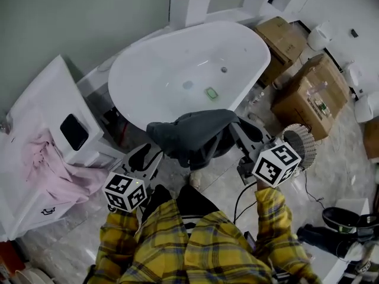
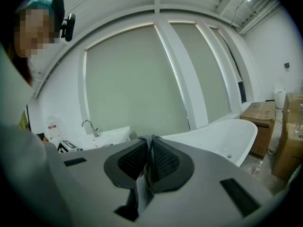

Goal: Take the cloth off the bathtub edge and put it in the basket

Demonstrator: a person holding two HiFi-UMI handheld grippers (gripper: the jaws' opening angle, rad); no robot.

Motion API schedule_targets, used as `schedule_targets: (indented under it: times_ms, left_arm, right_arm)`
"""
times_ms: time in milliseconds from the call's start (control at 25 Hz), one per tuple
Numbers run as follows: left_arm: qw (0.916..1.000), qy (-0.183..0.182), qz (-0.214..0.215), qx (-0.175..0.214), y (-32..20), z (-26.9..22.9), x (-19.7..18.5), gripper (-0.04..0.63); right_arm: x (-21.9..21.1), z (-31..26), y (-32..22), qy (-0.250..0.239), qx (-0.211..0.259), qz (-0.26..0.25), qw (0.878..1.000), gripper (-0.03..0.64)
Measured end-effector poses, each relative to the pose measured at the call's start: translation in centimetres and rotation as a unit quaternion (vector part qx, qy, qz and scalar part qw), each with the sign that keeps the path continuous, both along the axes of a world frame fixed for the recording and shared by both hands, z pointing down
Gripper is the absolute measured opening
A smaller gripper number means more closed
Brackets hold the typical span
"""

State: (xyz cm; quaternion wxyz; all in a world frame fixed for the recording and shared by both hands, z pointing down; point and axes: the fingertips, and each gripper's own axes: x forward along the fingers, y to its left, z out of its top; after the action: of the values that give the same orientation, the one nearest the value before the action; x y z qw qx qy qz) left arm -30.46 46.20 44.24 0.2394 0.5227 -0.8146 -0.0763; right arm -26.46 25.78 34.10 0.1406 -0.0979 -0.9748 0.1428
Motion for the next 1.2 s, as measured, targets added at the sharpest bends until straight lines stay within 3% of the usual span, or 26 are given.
schedule_targets:
  times_ms: [240,520,840,1120,1200]
  left_arm:
    - [0.9963,-0.029,0.080,0.004,-2.9,-0.7,0.1,0.232]
    - [0.9837,-0.055,0.171,0.008,-7.2,-0.8,1.5,0.287]
    - [0.9716,-0.092,0.215,0.041,-12.2,-2.2,3.0,0.359]
    - [0.9555,-0.098,0.275,0.043,-16.8,-3.2,6.4,0.350]
    - [0.9498,-0.105,0.291,0.045,-18.0,-3.7,7.5,0.273]
  right_arm:
    - [1.5,-7.0,-1.8,-0.047,0.000,0.023,0.999,0.044]
    - [3.7,-14.0,-2.9,-0.079,0.056,0.058,0.994,0.044]
    - [7.7,-18.6,-3.4,-0.095,0.073,0.103,0.987,0.044]
    - [11.7,-20.4,-4.7,-0.114,0.076,0.144,0.980,0.044]
    - [13.0,-20.6,-5.5,-0.118,0.076,0.158,0.977,0.044]
